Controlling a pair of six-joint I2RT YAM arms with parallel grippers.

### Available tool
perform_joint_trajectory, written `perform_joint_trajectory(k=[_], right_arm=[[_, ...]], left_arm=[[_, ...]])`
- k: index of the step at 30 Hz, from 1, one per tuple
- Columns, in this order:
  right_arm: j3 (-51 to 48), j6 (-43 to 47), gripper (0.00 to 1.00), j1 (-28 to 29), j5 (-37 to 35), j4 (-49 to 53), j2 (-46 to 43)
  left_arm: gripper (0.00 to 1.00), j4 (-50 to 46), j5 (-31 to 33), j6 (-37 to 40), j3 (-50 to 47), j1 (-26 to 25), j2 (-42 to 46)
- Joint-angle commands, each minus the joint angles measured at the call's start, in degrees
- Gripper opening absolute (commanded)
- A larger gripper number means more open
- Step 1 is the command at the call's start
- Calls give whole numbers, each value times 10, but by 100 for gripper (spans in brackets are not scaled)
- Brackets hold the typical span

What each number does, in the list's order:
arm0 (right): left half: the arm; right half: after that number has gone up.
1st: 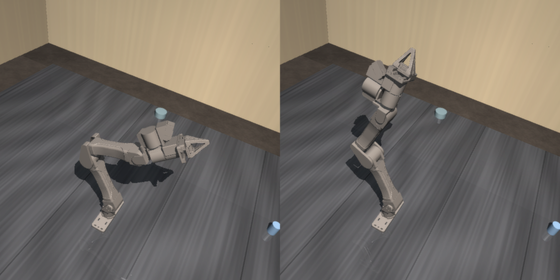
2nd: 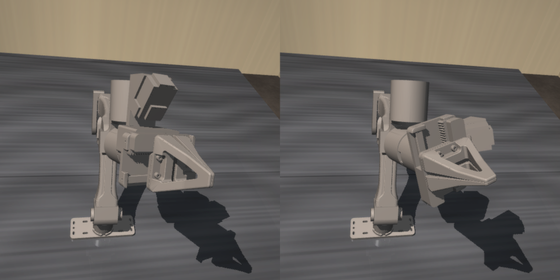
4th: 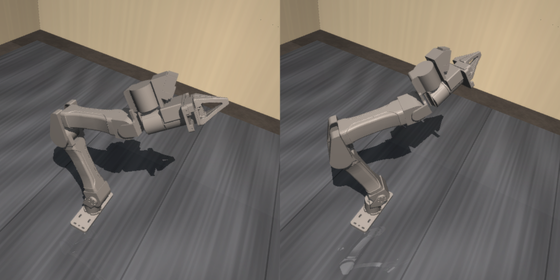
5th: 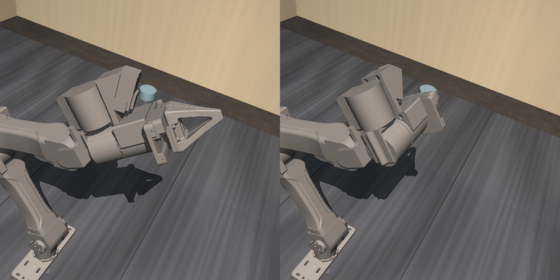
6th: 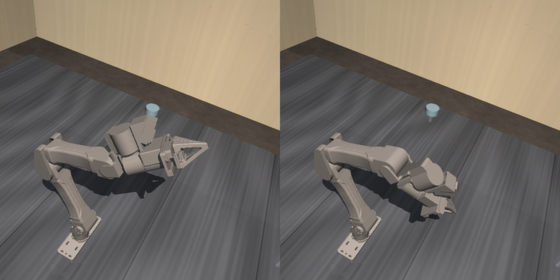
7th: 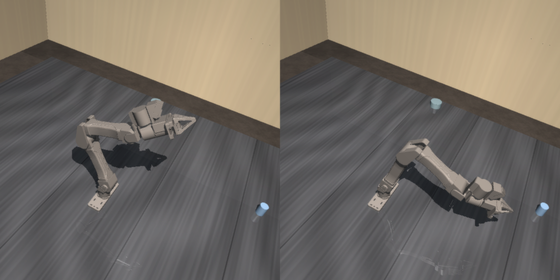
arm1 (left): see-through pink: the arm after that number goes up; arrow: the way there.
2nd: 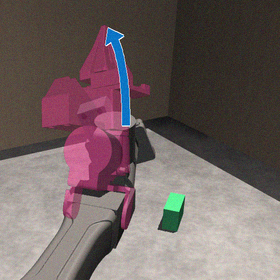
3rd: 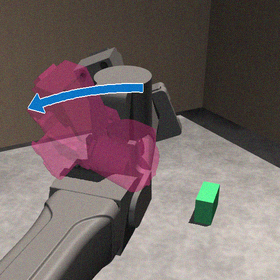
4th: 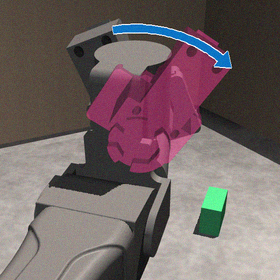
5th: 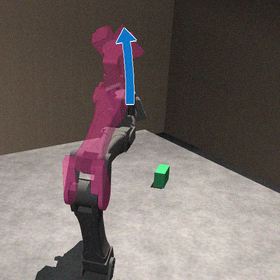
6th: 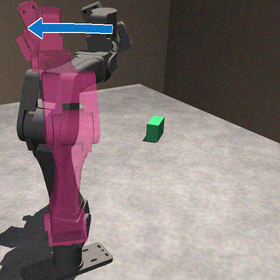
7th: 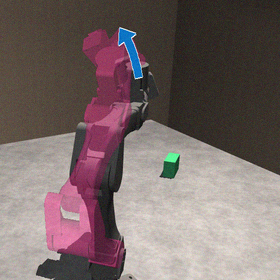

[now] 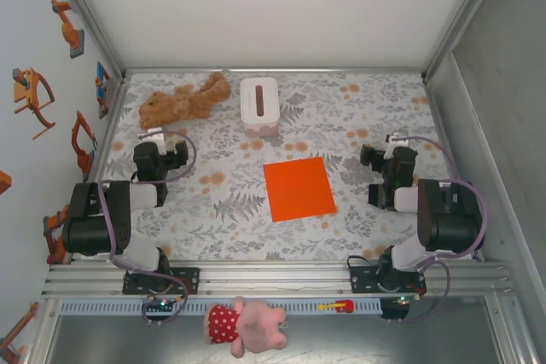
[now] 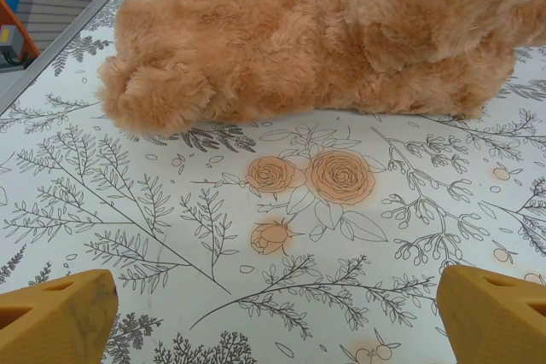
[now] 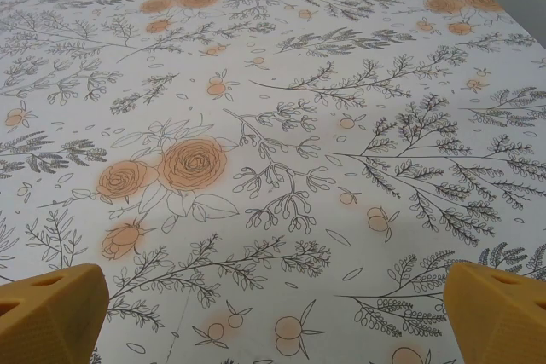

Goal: Fold a paper plane with a square sheet of paper (pick it up from the middle)
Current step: Move the square sheet of paper to the center of the table.

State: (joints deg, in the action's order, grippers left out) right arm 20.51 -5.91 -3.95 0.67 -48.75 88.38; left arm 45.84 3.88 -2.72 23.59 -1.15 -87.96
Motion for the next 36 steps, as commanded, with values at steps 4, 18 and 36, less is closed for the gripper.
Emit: perform_joint_trajectory(k=[4, 18, 36], right_arm=[[16, 8, 99, -2, 3, -13, 0], [17, 6, 99, -1, 3, -12, 1], [23, -2, 99, -1, -22, 72, -85]], left_arm=[[96, 12, 1, 8, 2, -4, -3], [96, 12, 0, 7, 2, -3, -3], [96, -85, 55, 2, 19, -15, 79]])
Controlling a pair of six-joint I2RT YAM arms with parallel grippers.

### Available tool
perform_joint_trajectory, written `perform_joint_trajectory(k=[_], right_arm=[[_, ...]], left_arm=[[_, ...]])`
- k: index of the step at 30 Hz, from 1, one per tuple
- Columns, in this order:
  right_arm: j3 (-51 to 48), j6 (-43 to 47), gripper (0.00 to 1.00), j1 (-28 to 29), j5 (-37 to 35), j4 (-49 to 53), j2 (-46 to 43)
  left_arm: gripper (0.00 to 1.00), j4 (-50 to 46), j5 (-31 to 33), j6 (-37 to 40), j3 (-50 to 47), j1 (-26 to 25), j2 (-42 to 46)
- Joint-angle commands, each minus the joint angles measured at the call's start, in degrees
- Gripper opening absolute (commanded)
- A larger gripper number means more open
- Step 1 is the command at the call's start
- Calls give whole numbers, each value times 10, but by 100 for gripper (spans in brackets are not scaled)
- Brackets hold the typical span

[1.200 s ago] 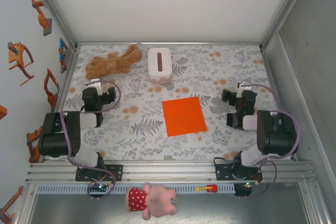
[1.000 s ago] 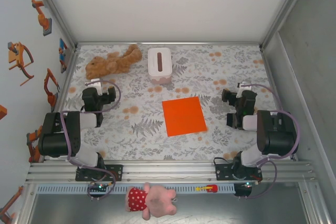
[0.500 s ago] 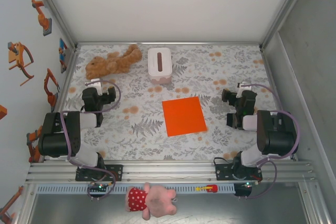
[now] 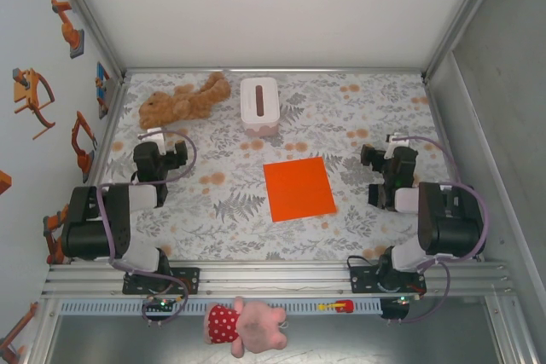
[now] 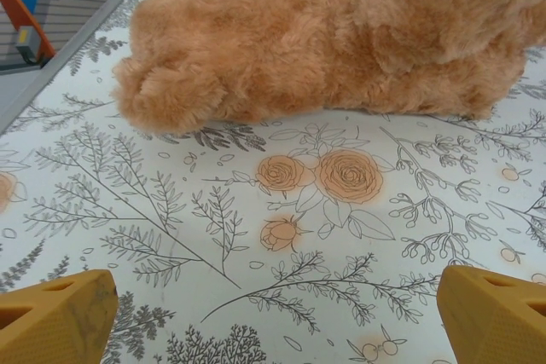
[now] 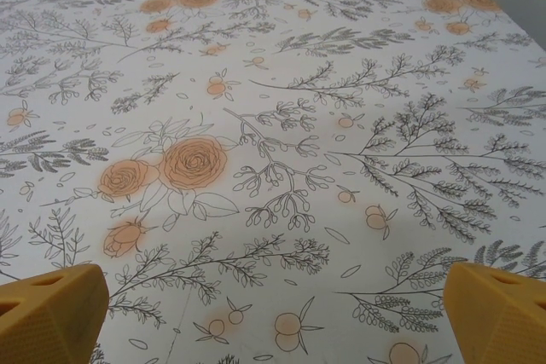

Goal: Fold a paper plane with a square sheet of paper (pick it up from the middle)
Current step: Move the square sheet of paper to the center of the table.

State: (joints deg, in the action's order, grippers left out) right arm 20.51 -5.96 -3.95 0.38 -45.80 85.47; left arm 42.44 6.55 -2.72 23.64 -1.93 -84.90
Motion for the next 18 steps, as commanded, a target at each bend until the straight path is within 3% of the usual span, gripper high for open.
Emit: perform_joint_trajectory(k=[1, 7, 10, 15, 18], right_arm=[[37, -5, 99, -1, -21, 89, -78], [172, -96, 99, -2, -21, 392, -152], [261, -141, 99, -1, 8, 538, -143], [311, -191, 97, 2, 169, 620, -141], [311, -229, 93, 18, 210, 646, -139]], left_arm=[[96, -80, 40, 1, 25, -13, 68], [96, -294, 64, -97, 99, -33, 184], [96, -410, 13, -168, 147, -36, 232], [96, -538, -63, -280, 209, -36, 269], [96, -531, -147, -309, 212, -37, 275]])
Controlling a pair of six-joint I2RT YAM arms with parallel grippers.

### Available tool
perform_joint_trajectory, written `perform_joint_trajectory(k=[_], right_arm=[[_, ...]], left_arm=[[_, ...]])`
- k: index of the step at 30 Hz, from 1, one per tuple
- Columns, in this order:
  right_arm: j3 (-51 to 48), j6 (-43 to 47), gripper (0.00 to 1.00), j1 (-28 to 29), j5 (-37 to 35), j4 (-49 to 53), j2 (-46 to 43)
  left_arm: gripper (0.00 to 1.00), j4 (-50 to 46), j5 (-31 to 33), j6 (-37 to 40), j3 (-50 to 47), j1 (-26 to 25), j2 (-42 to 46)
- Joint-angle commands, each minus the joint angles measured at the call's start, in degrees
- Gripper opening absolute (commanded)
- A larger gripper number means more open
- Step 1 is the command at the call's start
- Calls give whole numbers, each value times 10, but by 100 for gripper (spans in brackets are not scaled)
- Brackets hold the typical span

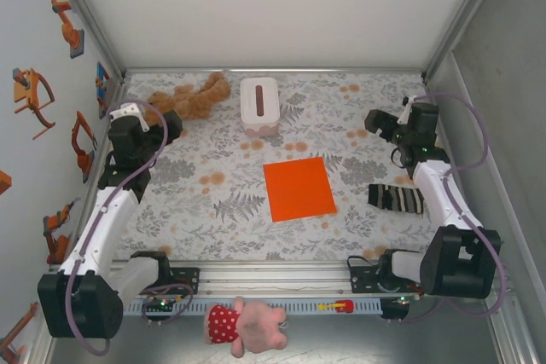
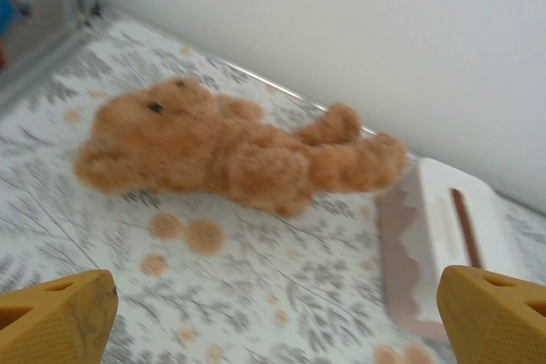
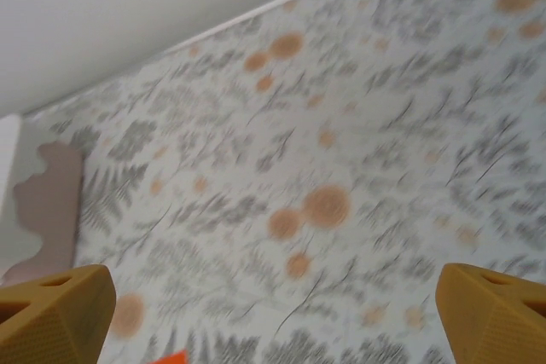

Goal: Fold a paper plane with a square sheet of paper (pick it up from the middle)
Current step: Move the square sheet of paper to the center of the table.

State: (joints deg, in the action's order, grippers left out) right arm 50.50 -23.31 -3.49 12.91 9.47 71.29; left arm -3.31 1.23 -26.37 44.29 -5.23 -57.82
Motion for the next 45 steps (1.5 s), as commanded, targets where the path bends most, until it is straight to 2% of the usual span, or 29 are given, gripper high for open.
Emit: perform_joint_trajectory(k=[1, 5, 9, 15, 17, 20, 27, 37, 45], right_arm=[[8, -65, 92, 23, 91, 97, 4], [7, -96, 89, 82, 75, 142, 31], [3, -137, 88, 158, 37, 145, 57], [-1, -188, 82, 234, 36, 116, 115], [-4, -209, 81, 248, 42, 108, 135], [-2, -236, 73, 259, 65, 103, 166], [-1, -259, 69, 279, 51, 100, 199], [-25, -323, 69, 307, 6, 100, 225], [-45, -425, 69, 349, -45, 81, 226]], left_arm=[[96, -64, -114, -83, 2, -5, 4], [96, -43, -155, -134, -5, -13, -10], [96, -10, -179, -176, -21, -38, -33], [99, -4, -156, -194, -27, -103, -68], [99, -10, -140, -193, -26, -123, -83], [99, -12, -134, -195, -23, -138, -113], [96, 2, -136, -202, -21, -161, -155], [92, 5, -148, -206, -16, -182, -186], [86, 0, -155, -215, -14, -203, -205]])
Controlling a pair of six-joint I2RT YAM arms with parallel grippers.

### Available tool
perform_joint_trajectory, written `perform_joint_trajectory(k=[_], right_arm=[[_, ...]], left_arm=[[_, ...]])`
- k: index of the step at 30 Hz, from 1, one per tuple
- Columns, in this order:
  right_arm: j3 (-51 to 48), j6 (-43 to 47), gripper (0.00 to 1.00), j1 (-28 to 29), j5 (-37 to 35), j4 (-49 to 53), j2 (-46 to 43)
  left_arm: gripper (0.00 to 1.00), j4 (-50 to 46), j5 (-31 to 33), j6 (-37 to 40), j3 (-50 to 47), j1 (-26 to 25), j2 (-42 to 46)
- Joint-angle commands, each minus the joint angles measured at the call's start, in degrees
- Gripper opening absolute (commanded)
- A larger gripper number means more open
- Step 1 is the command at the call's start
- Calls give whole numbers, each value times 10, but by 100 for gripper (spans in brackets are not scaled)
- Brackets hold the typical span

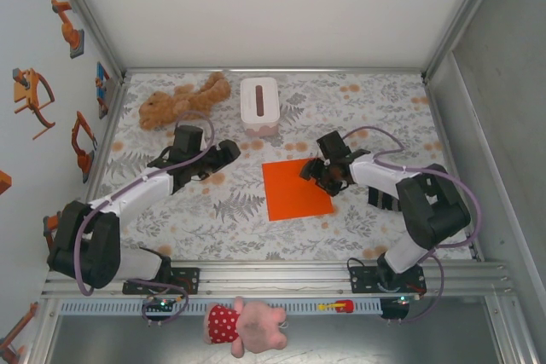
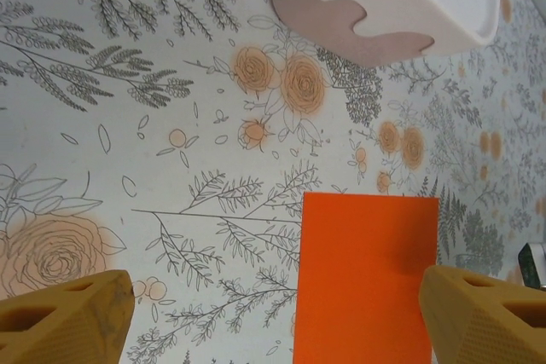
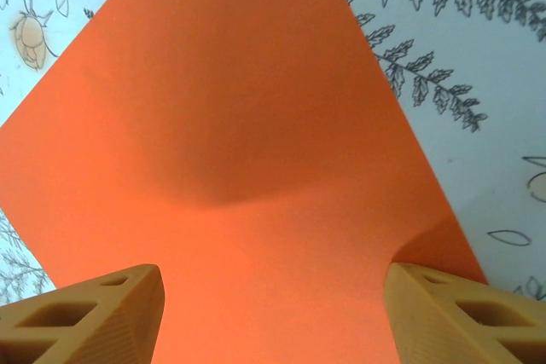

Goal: Fold a paper plane with a square sheet of paper (pick it up from the middle)
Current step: Move the square sheet of paper to the center of the table.

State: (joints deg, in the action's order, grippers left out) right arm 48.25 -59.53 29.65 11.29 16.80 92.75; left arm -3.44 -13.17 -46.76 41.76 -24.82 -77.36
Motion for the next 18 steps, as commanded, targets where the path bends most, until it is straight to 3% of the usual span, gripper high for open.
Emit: perform_joint_trajectory(k=[1, 7, 10, 16, 18], right_arm=[[-23, -81, 69, 25, -33, 4, 13], [-20, -200, 68, 76, -22, -87, 29], [-7, -218, 66, 91, -2, -129, 36], [11, -134, 64, 82, -20, -98, -11], [14, -67, 61, 75, -28, -76, -28]], left_arm=[[84, 1, -13, -14, 12, -10, -13], [80, 5, -27, -29, 14, -41, -39], [77, 13, -43, -42, 22, -57, -64], [72, 9, -62, -49, 57, -85, -119], [72, 8, -73, -49, 74, -91, -140]])
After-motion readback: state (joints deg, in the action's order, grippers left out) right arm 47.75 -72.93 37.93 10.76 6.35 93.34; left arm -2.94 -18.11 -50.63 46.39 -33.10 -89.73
